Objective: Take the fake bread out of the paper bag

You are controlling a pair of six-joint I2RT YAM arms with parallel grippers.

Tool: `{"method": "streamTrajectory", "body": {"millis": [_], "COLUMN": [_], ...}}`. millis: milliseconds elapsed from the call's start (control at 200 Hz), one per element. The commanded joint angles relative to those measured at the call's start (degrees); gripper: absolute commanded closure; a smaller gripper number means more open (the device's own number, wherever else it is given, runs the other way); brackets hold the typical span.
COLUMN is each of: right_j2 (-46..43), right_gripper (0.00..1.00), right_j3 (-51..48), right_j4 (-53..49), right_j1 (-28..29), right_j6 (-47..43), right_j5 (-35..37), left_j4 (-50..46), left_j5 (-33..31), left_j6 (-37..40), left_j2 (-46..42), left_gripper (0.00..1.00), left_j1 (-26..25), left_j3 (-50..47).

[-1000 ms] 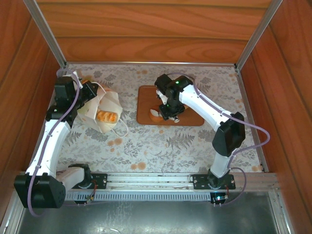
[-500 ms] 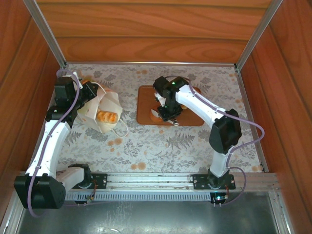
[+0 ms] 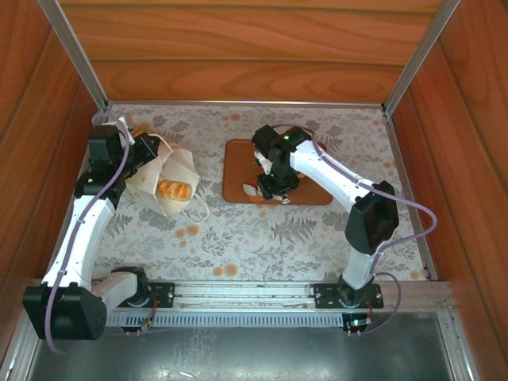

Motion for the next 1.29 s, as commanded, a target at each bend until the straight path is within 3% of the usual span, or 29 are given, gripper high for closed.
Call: {"method": "streamTrajectory", "body": {"millis": [0,405,860,1289], "right_j2": [0.35,-0.74,-11.62,-20.85], "right_gripper": [0.43,0.62,0.62,0.62], "right_j3": [1.26,2.73,-3.9,-15.53], "right_j4": [-1.29,-5.77,-7.94,-5.76], "right_j1": [0.53,0.48,-1.08,-16.04], "right_j6": [0.53,2.5,6.51,5.11], "right_j5": [-0.5,3.16,5.99,4.87], "left_j4": [1.3,1.38,1.35,1.72], "left_j5": [-0.26,-0.08,-0.03,0.36], "left_j6": [0.73,0.81,0.9,0.81], "left_j2": [-0.94,-0.67,-0.59,-0.24], "left_gripper": [1.0,1.0,1.0,1.0], "left_j1": [0.41,0.45,0.61,0.65], "left_j3": [-0.42,-0.45,-0.3,-0.15]}}
